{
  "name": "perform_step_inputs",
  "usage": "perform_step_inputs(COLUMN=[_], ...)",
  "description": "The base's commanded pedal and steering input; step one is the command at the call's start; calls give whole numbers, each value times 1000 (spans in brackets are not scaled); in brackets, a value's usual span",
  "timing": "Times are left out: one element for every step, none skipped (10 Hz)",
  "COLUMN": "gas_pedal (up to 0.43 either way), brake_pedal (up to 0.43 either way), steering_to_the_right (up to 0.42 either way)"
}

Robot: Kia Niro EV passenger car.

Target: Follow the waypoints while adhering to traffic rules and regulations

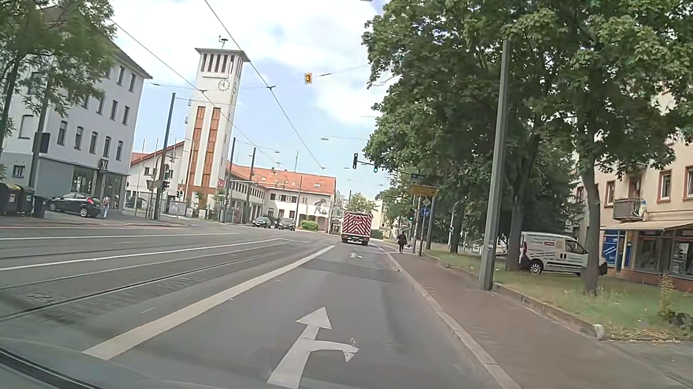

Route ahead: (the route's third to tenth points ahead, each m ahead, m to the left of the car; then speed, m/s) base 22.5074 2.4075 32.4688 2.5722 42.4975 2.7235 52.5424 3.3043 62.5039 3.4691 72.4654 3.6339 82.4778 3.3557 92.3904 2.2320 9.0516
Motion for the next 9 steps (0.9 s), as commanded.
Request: perform_step_inputs(gas_pedal=[67,67,67,67,67,59,59,59,59], brake_pedal=[24,24,24,24,24,24,24,24,24], steering_to_the_right=[-4,-3,-3,-3,-2,-2,-2,-1,-2])
